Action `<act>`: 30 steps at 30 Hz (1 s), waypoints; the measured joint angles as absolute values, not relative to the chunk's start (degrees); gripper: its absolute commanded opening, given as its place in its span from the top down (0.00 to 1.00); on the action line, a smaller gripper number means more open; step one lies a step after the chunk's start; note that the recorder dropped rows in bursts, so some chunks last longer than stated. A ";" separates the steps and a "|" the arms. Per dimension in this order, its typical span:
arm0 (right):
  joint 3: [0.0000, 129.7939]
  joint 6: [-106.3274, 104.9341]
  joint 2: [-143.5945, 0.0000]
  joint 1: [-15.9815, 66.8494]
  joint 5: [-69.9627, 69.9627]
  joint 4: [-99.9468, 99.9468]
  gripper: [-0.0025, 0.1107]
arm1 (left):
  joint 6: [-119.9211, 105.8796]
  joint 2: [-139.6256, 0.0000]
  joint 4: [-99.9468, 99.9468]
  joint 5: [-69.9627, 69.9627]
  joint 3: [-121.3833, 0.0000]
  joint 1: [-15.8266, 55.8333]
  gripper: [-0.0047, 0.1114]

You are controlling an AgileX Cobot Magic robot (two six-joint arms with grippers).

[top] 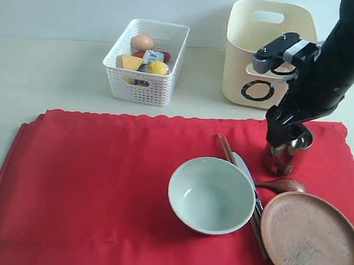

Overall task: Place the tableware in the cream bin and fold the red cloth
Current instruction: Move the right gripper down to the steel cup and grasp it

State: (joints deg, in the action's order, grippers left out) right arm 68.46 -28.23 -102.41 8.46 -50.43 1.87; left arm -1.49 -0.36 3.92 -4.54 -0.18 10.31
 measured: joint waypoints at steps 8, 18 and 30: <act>68.46 -27.14 -105.62 8.46 -50.35 1.50 0.21 | -1.49 -0.36 3.92 -4.54 -0.18 10.31 0.96; 68.46 -27.14 -108.35 8.46 -50.35 1.31 0.28 | -1.49 -0.36 3.92 -4.54 -0.18 10.31 0.96; 68.46 -27.14 -108.87 8.46 -50.35 -0.74 0.84 | -1.49 -0.36 3.92 -4.54 -0.18 10.31 0.96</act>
State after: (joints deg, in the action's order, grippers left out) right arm 68.46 -27.14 -108.87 8.46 -50.35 -0.74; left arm -1.49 -0.36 3.92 -4.54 -0.18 10.31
